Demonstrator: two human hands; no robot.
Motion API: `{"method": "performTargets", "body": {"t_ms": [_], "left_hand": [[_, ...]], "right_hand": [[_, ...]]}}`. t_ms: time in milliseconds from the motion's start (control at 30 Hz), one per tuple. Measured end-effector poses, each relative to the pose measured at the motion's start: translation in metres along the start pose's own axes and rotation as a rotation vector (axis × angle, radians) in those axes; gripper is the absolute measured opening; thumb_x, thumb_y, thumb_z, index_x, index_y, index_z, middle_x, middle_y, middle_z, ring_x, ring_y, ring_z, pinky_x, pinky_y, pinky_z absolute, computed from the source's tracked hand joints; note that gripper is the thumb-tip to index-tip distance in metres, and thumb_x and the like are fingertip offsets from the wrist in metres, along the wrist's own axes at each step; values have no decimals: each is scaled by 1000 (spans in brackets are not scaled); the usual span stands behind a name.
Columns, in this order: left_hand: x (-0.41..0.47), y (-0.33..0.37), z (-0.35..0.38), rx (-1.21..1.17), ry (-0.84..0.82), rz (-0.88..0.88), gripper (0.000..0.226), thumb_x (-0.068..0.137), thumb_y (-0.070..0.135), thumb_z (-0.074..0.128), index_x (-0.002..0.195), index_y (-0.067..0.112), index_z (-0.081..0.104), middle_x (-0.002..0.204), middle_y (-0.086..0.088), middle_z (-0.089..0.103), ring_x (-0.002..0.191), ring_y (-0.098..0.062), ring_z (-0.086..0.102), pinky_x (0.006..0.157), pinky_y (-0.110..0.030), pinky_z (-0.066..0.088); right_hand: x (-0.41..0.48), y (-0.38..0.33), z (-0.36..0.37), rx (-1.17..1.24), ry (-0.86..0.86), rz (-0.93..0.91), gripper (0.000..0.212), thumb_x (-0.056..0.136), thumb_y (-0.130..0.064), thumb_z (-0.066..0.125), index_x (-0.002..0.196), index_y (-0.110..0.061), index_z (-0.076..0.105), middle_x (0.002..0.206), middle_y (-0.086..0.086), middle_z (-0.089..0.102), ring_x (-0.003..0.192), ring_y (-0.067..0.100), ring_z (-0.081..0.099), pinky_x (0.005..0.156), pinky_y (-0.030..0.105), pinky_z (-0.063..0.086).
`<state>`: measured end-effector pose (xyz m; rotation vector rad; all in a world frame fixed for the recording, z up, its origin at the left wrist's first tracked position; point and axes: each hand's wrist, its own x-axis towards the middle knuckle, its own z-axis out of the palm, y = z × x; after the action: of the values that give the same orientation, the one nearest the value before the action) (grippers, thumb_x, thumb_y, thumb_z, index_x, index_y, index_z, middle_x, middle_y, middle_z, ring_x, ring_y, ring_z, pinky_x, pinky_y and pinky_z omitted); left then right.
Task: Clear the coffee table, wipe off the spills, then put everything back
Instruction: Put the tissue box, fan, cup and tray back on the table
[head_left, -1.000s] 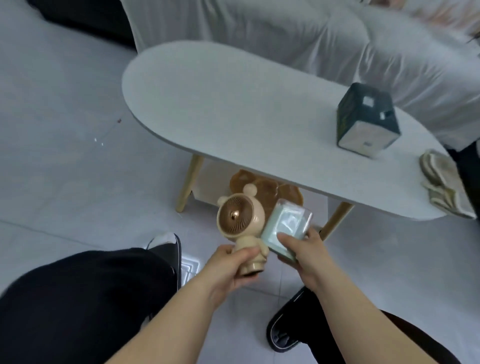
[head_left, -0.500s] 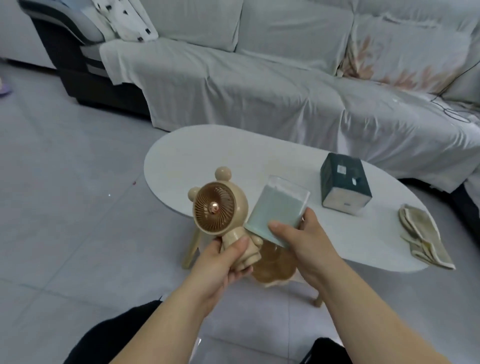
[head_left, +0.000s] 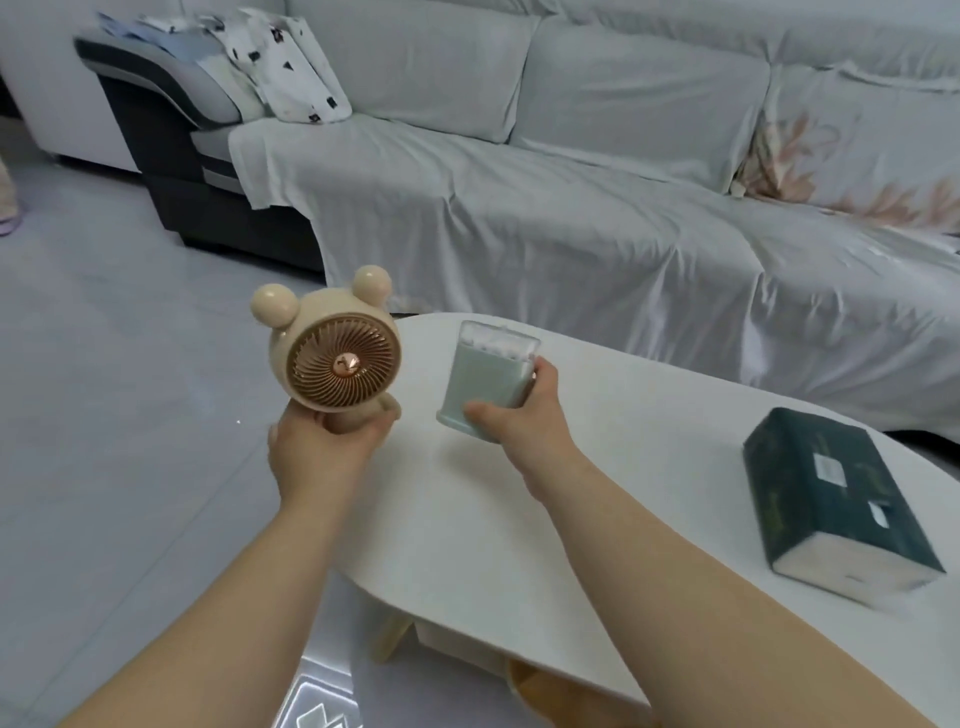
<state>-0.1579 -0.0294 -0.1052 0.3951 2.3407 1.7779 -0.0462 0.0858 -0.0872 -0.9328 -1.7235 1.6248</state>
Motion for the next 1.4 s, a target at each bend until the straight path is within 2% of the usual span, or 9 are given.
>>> {"method": "performTargets", "body": {"t_ms": [133, 267, 500, 733, 900, 1033, 1167, 1300, 1400], "left_hand": [[22, -11, 15, 146, 134, 73, 40, 63, 33, 71, 89, 5, 59, 94, -17, 65, 103, -36, 52, 85, -36, 43], [31, -26, 21, 121, 171, 45, 47, 61, 34, 72, 94, 4, 58, 101, -16, 63, 107, -34, 51, 86, -39, 46], [37, -34, 26, 146, 189, 104, 56, 62, 35, 73, 105, 4, 55, 108, -17, 59, 111, -34, 48, 87, -35, 41], [34, -37, 29, 230, 191, 105, 68, 60, 35, 76, 112, 3, 47, 113, -20, 54, 113, -34, 44, 87, -39, 37], [34, -36, 27, 235, 172, 123, 50, 67, 30, 66, 106, 4, 48, 108, -20, 59, 108, -38, 51, 88, -40, 40], [35, -40, 26, 184, 118, 101, 40, 68, 23, 62, 103, 10, 47, 107, -14, 60, 105, -35, 54, 79, -34, 40], [37, -43, 26, 141, 62, 116, 43, 73, 28, 66, 107, 13, 45, 112, -13, 61, 106, -34, 55, 77, -33, 39], [40, -43, 27, 194, 33, 102, 46, 75, 33, 64, 111, 13, 42, 116, -16, 61, 108, -38, 54, 81, -37, 40], [37, -41, 26, 244, 7, 102, 46, 77, 34, 61, 114, 13, 43, 117, -16, 60, 110, -39, 52, 81, -36, 39]], "right_hand": [[35, 9, 29, -39, -3, -74, 86, 72, 3, 65, 138, -20, 16, 124, 5, 45, 105, 17, 49, 87, 29, 47], [62, 12, 50, -115, 3, -111, 95, 72, -1, 68, 142, -19, 7, 142, 8, 36, 124, 22, 41, 106, 40, 37], [83, 23, 74, -168, -33, -166, 81, 73, 0, 65, 138, -12, 18, 136, 12, 42, 120, 26, 45, 103, 43, 40], [94, 33, 79, -197, -31, -168, 75, 75, -4, 67, 134, -10, 21, 132, 12, 44, 109, 18, 46, 93, 28, 38], [94, 43, 85, -328, -84, -190, 69, 74, -13, 69, 129, -13, 26, 123, 10, 52, 103, 18, 48, 82, 24, 35], [99, 46, 87, -427, -73, -185, 56, 73, -18, 68, 118, -12, 34, 109, 8, 58, 101, 27, 54, 74, 26, 34], [100, 47, 85, -445, -76, -193, 65, 72, -16, 69, 124, -12, 32, 118, 12, 58, 105, 27, 54, 77, 27, 36], [95, 48, 80, -368, -103, -143, 82, 72, -14, 70, 138, -11, 22, 132, 12, 49, 120, 26, 48, 97, 32, 39], [80, 40, 68, -316, -89, -61, 77, 76, -21, 68, 138, -12, 23, 137, 9, 42, 125, 20, 41, 91, 22, 30]]}}
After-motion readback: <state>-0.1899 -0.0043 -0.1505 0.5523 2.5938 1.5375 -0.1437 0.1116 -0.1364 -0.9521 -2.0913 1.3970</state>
